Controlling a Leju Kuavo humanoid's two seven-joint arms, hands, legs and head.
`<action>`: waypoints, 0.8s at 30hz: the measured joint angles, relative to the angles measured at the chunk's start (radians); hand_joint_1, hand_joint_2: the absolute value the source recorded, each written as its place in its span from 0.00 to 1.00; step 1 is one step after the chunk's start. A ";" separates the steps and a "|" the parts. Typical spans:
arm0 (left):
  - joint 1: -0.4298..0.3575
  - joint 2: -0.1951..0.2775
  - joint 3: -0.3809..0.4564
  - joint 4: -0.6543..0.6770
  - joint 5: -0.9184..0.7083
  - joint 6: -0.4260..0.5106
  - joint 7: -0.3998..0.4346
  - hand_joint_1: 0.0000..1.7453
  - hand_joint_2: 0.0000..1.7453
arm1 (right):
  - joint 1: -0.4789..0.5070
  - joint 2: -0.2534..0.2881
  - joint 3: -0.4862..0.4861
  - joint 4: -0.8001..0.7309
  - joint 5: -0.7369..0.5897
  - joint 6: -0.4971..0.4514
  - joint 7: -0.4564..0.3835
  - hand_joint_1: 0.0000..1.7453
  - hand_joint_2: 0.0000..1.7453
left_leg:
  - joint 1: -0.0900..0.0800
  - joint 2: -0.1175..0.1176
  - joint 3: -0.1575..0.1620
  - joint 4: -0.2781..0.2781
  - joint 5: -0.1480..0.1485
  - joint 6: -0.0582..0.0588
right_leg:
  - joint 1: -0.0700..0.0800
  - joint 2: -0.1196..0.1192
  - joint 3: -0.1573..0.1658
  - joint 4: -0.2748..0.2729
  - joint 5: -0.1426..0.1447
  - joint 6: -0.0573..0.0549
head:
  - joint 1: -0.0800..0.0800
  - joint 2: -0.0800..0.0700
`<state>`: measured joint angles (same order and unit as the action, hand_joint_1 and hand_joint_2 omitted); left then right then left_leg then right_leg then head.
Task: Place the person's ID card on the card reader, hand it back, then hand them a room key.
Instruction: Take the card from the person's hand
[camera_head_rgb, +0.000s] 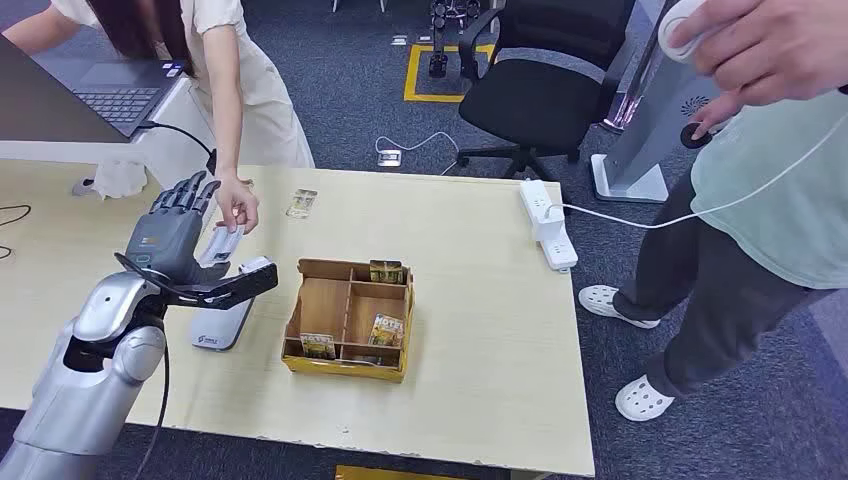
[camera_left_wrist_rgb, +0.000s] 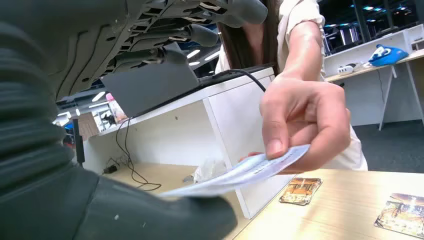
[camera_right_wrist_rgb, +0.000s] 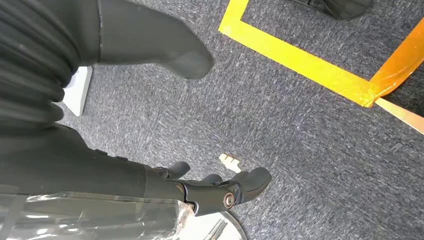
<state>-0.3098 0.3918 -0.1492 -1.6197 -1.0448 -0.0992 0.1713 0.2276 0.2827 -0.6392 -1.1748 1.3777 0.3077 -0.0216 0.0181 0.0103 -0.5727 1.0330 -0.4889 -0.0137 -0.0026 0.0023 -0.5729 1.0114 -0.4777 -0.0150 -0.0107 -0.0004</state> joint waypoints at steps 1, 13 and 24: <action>0.000 -0.003 0.002 0.000 -0.004 -0.003 -0.003 1.00 1.00 | 0.000 0.001 -0.001 -0.002 0.003 0.002 -0.002 0.00 0.00 | 0.000 0.000 0.000 0.000 0.000 0.000 | 0.000 0.000 0.000 0.000 0.000 0.000 | 0.000 0.000; 0.022 -0.046 0.057 -0.001 -0.040 -0.040 -0.072 1.00 1.00 | 0.003 0.004 -0.025 -0.023 0.049 0.034 -0.033 0.00 0.00 | 0.000 -0.001 0.000 0.000 0.000 0.000 | 0.000 -0.001 0.000 0.000 0.000 0.000 | 0.000 0.000; 0.028 -0.068 0.078 -0.003 -0.066 -0.054 -0.087 1.00 1.00 | 0.003 0.004 -0.028 -0.029 0.055 0.047 -0.035 0.00 0.00 | 0.000 -0.002 -0.001 0.000 0.000 0.000 | 0.000 -0.001 0.000 0.000 0.000 0.000 | 0.000 0.000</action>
<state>-0.2815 0.3237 -0.0715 -1.6226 -1.1104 -0.1534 0.0846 0.2309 0.2869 -0.6668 -1.2039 1.4328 0.3543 -0.0568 0.0181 0.0088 -0.5734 1.0330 -0.4889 -0.0137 -0.0026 0.0012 -0.5728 1.0114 -0.4778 -0.0149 -0.0104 -0.0004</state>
